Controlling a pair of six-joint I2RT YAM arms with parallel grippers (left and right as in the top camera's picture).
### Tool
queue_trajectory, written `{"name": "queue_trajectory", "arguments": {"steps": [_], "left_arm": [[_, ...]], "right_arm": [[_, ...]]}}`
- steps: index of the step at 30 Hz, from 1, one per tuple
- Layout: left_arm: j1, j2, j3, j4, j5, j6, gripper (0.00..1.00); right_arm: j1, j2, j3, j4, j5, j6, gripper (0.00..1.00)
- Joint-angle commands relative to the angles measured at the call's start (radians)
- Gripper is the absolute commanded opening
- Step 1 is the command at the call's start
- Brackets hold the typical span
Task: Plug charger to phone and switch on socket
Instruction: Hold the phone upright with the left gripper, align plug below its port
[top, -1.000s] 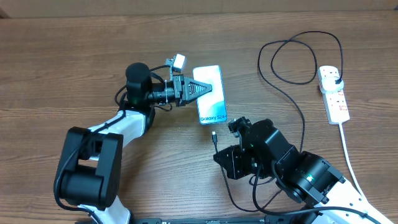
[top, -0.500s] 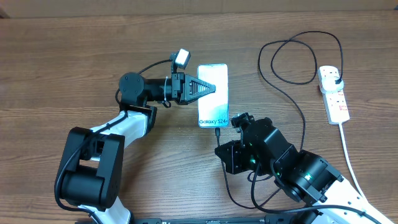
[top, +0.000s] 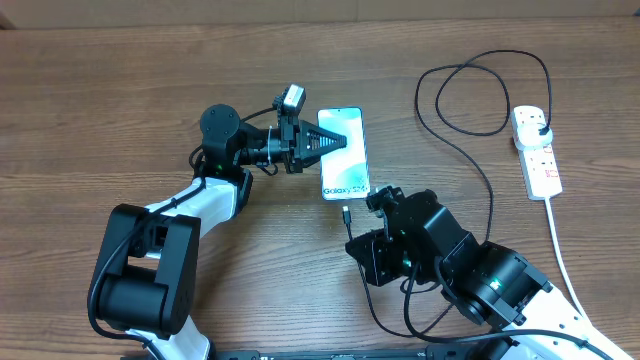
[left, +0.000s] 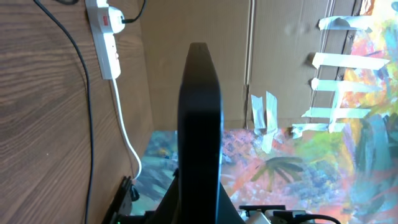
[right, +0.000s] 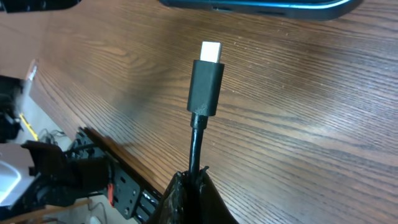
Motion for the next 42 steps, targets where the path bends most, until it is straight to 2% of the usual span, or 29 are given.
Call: {"name": "queue_trajectory", "arguments": {"steps": [1,31,42], "left_arm": [[-0.002,-0.013,0.014,-0.004,-0.017,0.050,0.04],[-0.016,-0.013,0.014,-0.010,-0.033,0.074,0.04],[-0.014,-0.013,0.013,-0.011,-0.050,0.153,0.04]], "right_arm": [[0.006,-0.001,0.005,-0.005,0.051,-0.055,0.04],[0.006,0.037,0.005,0.032,0.061,-0.075,0.04],[0.006,0.037,0.005,0.004,0.061,-0.074,0.04]]}}
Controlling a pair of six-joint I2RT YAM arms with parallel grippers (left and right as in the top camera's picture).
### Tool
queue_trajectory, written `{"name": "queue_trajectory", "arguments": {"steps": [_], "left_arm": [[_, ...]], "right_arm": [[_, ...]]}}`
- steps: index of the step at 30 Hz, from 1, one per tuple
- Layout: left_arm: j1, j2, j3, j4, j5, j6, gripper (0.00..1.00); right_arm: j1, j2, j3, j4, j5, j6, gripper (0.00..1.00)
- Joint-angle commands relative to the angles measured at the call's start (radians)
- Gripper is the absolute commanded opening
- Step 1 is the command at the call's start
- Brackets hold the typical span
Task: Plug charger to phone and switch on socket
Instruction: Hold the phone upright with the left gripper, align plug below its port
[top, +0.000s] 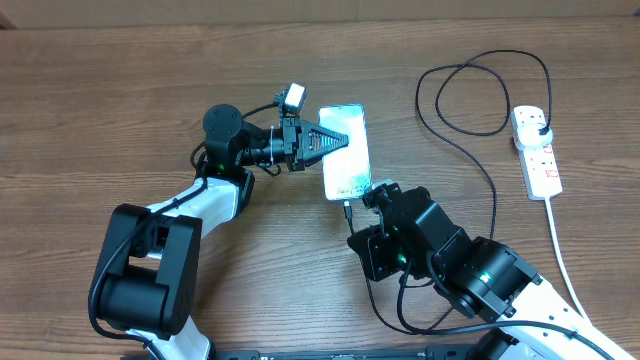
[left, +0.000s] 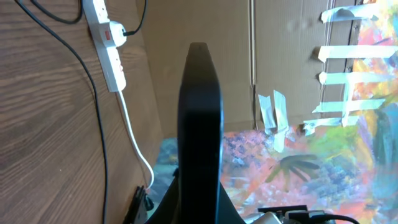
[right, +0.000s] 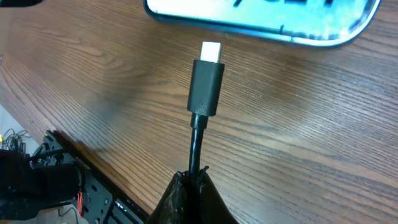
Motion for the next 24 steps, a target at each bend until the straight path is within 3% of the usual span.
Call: {"name": "queue_trajectory", "arguments": {"steps": [1,8,24], "left_arm": [[-0.005,-0.013,0.014,0.004,-0.024,0.051,0.04],[-0.005,-0.013,0.013,-0.077,-0.028,0.088,0.04],[-0.005,-0.013,0.013,-0.077,0.013,0.059,0.04]], "right_arm": [[0.006,-0.003,0.005,-0.004,-0.006,-0.013,0.04],[0.005,-0.003,0.005,-0.003,0.017,-0.014,0.04],[0.005,-0.003,0.005,-0.004,0.042,-0.007,0.04]]}}
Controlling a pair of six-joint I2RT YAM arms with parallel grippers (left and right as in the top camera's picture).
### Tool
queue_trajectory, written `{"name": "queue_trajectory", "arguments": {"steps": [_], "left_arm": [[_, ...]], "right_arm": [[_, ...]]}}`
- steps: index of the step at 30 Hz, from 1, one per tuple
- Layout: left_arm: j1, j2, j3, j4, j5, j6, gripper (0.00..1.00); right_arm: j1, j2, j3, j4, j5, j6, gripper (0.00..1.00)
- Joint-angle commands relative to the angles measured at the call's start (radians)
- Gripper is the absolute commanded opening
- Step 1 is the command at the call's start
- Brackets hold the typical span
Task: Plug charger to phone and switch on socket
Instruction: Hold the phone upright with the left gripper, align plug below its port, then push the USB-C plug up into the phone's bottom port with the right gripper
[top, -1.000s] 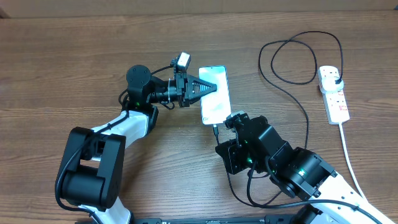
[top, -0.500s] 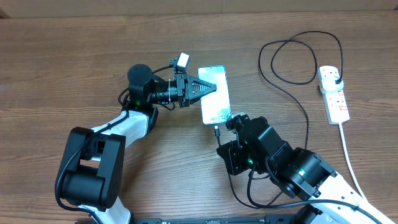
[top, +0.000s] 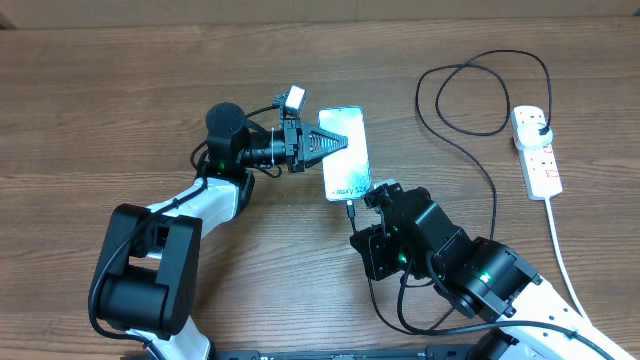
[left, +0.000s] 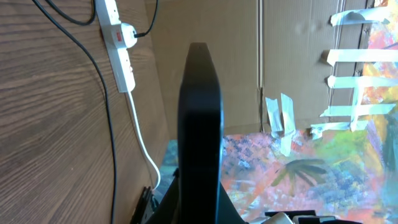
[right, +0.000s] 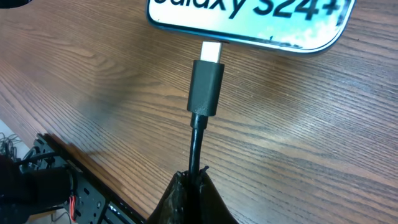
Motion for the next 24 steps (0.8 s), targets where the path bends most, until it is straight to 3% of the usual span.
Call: {"name": "queue_trajectory", "arguments": {"steps": [1,24], "left_arm": [[-0.005,-0.013,0.013,0.009,0.024,-0.016,0.04],[-0.006,-0.013,0.013,0.009,0.050,-0.051,0.04]], "right_arm": [[0.005,-0.003,0.005,0.002,0.014,-0.007,0.04],[0.005,-0.003,0.005,0.004,0.019,-0.008,0.04]]}}
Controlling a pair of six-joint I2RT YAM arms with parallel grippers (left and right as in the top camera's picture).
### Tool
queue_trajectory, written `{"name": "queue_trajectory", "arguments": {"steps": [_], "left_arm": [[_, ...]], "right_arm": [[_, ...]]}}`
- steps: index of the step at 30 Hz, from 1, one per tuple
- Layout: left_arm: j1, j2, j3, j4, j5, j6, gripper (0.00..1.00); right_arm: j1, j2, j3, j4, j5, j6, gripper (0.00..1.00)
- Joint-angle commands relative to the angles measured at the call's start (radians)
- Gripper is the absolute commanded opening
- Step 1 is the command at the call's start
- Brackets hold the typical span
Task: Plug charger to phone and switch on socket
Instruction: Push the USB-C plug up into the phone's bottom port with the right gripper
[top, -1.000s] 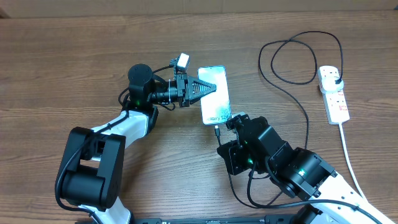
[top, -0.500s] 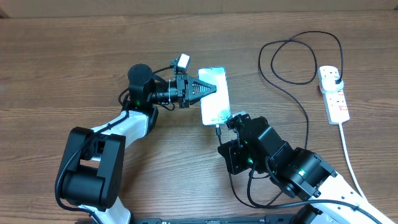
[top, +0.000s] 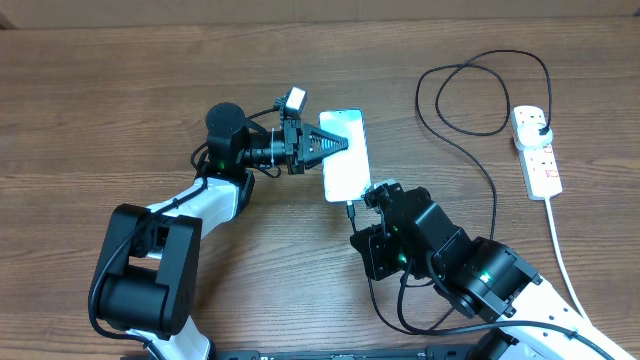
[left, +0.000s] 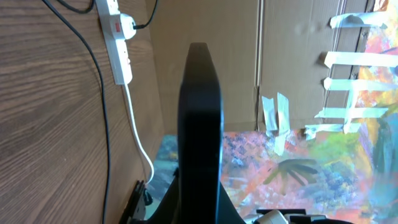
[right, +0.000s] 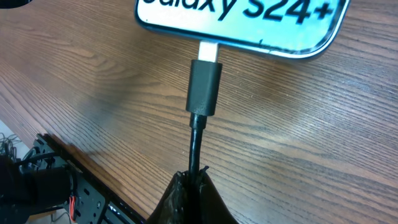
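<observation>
The phone (top: 345, 155), its screen lit white, is held above the table by its left edge, with my left gripper (top: 322, 144) shut on it. In the left wrist view the phone (left: 199, 118) is a dark slab seen edge-on between the fingers. My right gripper (right: 196, 180) is shut on the black charger cable (right: 194, 149) just behind the plug (right: 205, 78). The plug's silver tip meets the phone's bottom edge (right: 249, 25); how deep it sits cannot be told. The white socket strip (top: 535, 150) lies far right.
The black cable (top: 478, 140) loops across the right half of the table to a plug in the strip. The strip's white lead (top: 565, 270) runs toward the front right edge. In the left wrist view the strip (left: 117, 43) lies at the table's far edge.
The plug's silver tip, which stood just short of the phone's bottom edge, now touches it. The phone sits slightly further left in the right wrist view. Both grips are unchanged.
At first my left gripper held the phone and my right held the plug well short of the phone's bottom edge. The gap then grew smaller, and the tip was almost at the edge. Now tip and edge meet.
</observation>
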Motion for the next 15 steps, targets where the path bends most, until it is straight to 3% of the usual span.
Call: {"name": "queue_trajectory", "arguments": {"steps": [1,15], "left_arm": [[-0.006,-0.013,0.013,0.009,0.033,-0.002,0.04],[-0.006,-0.013,0.013,0.021,0.050,0.005,0.04]], "right_arm": [[0.005,-0.003,0.005,0.004,0.019,-0.007,0.04],[0.005,-0.003,0.005,0.033,0.045,-0.008,0.04]]}}
